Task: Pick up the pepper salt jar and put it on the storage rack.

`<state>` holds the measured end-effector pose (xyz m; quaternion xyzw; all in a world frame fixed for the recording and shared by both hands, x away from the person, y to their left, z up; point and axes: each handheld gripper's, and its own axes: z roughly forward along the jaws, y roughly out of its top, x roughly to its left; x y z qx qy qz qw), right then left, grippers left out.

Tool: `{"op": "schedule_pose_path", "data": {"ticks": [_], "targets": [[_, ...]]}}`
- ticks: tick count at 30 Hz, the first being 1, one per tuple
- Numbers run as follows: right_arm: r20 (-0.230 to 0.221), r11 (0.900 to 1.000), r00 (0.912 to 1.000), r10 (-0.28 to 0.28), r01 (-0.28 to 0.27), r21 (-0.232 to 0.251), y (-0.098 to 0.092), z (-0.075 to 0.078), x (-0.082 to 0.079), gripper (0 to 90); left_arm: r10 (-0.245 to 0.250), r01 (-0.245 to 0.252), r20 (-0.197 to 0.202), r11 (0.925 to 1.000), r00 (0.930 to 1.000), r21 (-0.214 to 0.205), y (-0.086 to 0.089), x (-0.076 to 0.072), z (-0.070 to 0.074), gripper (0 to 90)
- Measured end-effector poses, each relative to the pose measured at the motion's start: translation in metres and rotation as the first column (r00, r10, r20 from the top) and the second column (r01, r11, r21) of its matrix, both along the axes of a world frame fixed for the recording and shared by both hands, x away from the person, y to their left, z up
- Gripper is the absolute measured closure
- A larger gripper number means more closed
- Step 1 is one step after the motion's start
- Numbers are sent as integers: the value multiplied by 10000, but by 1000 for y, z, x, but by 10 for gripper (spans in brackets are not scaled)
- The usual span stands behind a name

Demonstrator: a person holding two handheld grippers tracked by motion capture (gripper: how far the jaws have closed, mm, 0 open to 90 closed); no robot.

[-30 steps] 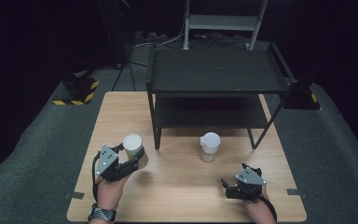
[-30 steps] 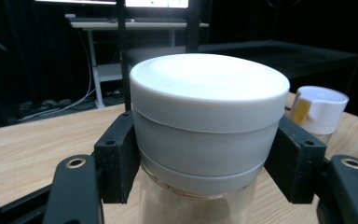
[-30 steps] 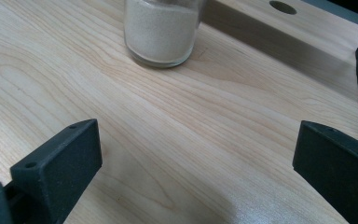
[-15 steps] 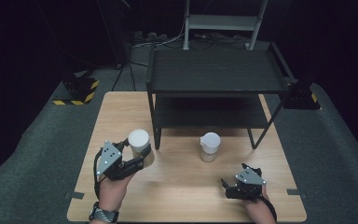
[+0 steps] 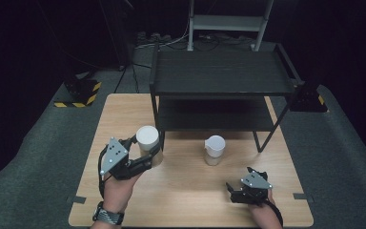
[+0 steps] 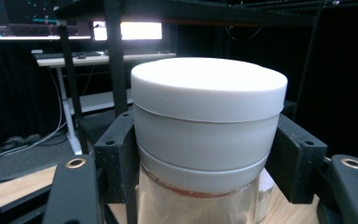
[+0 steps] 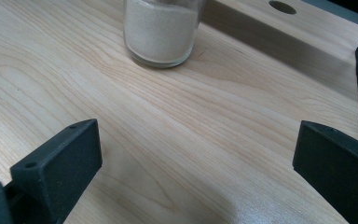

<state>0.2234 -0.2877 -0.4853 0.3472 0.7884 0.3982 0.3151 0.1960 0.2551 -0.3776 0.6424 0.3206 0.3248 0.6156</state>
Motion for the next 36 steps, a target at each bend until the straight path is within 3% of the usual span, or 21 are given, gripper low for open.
{"op": "schedule_pose_path", "data": {"ticks": [17, 36], "targets": [[3, 10000, 10000, 26, -26, 25, -1, 0, 0, 3, -408, 413, 585, 9991, 9975, -87, -16, 12, 38, 341], [-45, 9999, 10000, 9, -9, 169, -3, 0, 1, 3, -470, 496, 891, 9984, 9949, -277, -26, 28, 73, 341]]}}
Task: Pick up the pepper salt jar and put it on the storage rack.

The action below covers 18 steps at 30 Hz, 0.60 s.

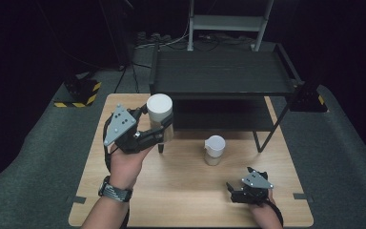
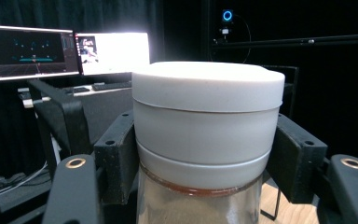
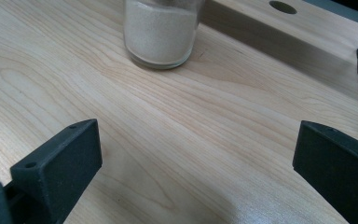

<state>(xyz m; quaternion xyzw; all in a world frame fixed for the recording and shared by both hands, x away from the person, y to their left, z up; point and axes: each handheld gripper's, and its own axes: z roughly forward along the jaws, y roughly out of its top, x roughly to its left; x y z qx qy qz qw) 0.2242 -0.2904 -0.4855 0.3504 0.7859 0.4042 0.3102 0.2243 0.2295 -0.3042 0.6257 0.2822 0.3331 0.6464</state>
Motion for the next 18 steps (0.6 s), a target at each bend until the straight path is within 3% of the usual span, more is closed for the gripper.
{"op": "schedule_pose_path", "data": {"ticks": [18], "targets": [[-19, 10000, 10000, 17, -17, 68, -2, 0, 0, 3, -109, 116, 289, 9997, 9995, -220, -15, 19, 33, 341]]}}
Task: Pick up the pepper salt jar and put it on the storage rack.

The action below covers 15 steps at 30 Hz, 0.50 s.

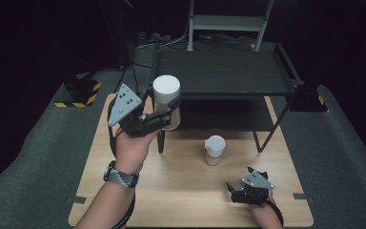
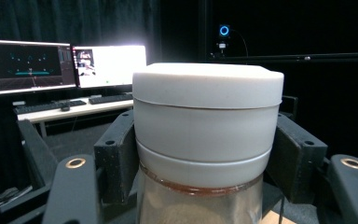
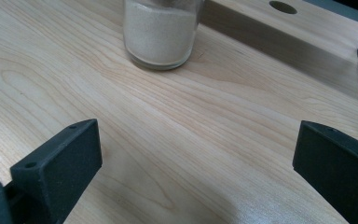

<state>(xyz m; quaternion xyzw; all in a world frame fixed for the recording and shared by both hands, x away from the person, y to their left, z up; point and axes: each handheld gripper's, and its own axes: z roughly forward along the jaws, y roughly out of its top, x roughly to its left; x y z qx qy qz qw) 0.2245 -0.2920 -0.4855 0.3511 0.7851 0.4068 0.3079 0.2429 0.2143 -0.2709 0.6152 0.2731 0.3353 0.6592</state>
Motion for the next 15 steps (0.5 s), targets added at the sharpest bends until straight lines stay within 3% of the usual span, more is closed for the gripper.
{"op": "schedule_pose_path", "data": {"ticks": [15], "targets": [[-19, 10000, 10000, 13, -13, 89, -2, 0, 0, 3, 76, -73, 199, 9999, 9998, -153, -16, 19, 23, 341]]}}
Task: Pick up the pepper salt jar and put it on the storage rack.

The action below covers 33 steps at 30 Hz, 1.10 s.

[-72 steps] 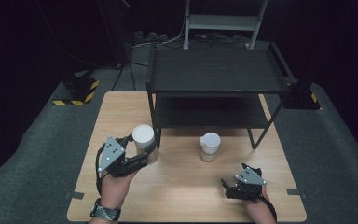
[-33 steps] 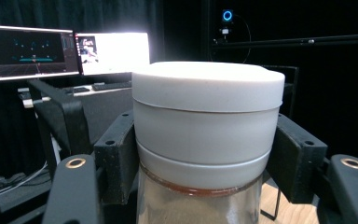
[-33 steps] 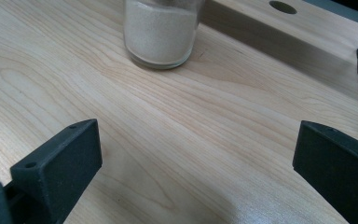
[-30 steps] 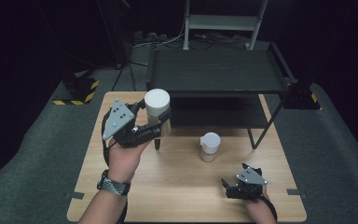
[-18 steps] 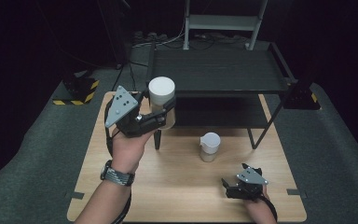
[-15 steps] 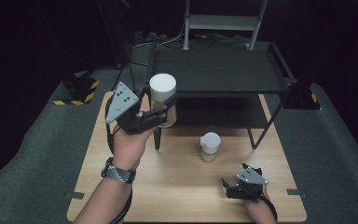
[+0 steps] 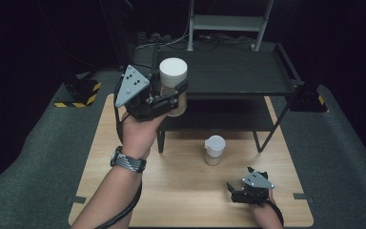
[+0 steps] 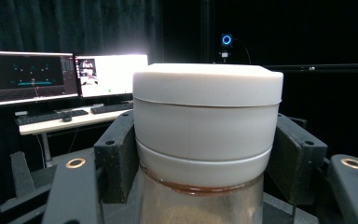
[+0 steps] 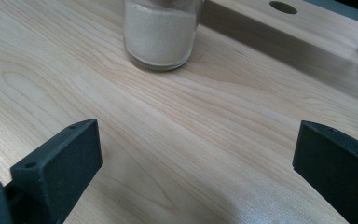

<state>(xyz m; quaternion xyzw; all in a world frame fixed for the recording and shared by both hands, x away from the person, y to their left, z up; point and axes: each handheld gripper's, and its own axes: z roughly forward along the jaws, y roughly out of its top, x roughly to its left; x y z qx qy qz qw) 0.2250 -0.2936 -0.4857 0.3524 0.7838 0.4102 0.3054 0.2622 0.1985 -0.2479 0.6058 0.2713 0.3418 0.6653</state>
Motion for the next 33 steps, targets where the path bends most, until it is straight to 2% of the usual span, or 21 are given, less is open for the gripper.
{"op": "schedule_pose_path", "data": {"ticks": [4, 14, 18, 33], "targets": [[-5, 10000, 10000, -4, 4, 24, 0, 0, 0, 3, -1, 1, 1, 10000, 10000, -90, -3, 6, 3, 341], [-11, 10000, 10000, 2, -2, 94, -1, 0, 0, 3, 188, -187, 195, 9998, 9996, -20, -15, 21, 11, 341], [2, 9999, 10000, 25, -25, 104, -2, -1, 0, 3, 229, -226, 198, 9996, 9995, -155, -19, 29, 12, 341], [-17, 9999, 10000, 46, -46, 154, -3, -1, 0, 3, 680, -682, 249, 9977, 9974, 63, -39, 50, 20, 341]]}}
